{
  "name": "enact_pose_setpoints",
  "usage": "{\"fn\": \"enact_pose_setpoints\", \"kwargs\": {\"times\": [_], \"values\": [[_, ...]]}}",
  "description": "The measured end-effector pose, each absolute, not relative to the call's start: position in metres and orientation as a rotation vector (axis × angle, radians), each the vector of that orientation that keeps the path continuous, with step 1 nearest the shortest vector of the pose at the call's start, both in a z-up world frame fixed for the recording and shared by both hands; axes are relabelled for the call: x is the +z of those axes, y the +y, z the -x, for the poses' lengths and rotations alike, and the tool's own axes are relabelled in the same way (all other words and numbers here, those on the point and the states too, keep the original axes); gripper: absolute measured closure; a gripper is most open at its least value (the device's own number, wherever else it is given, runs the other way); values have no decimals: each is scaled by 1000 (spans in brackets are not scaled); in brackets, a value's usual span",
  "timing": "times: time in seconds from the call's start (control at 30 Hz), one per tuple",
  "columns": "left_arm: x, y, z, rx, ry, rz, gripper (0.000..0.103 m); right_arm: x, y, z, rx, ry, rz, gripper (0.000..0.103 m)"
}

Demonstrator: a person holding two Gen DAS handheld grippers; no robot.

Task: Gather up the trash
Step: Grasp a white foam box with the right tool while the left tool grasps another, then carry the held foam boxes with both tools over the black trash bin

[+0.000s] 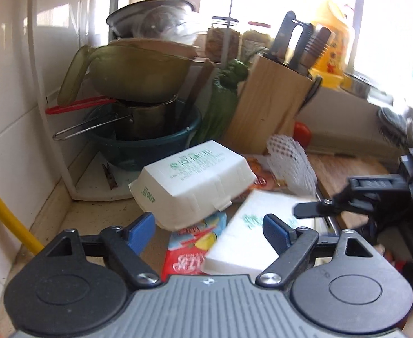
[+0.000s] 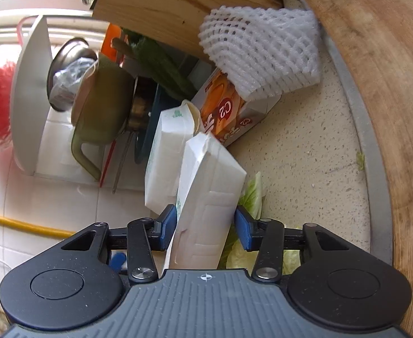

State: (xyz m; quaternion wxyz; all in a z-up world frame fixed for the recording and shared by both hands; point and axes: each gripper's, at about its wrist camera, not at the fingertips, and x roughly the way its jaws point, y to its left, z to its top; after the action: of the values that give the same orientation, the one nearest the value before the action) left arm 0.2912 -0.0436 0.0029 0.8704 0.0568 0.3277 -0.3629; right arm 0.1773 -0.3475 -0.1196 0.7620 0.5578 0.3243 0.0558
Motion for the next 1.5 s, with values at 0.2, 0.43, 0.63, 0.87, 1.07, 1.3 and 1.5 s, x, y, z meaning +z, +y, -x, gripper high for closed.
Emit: {"fn": "enact_pose_setpoints", "kwargs": {"times": [0.2,0.43,0.63,0.87,1.07,1.3,1.5], "values": [[-22,-29,-364,-658,803,115,21,-120,-342,-187,146,728,-1195,21],[-63,-21,-398,-655,917,374,17,-120,-339,-194,149,741,-1163,23],[-70,-39,-412,-722,931,412,17,-118,-335,-196,144,753,-1113,26],[-57,-47,-393,-848,902,422,40,-115,-331,-199,107,782,-1051,38],[-42,-68,-380,-925,843,328,42,-111,-331,-200,112,772,-1049,40],[-70,-70,-415,-816,986,586,37,-123,-339,-211,128,757,-1157,28],[-66,-80,-407,-786,967,521,43,-117,-332,-221,91,788,-1070,40]]}}
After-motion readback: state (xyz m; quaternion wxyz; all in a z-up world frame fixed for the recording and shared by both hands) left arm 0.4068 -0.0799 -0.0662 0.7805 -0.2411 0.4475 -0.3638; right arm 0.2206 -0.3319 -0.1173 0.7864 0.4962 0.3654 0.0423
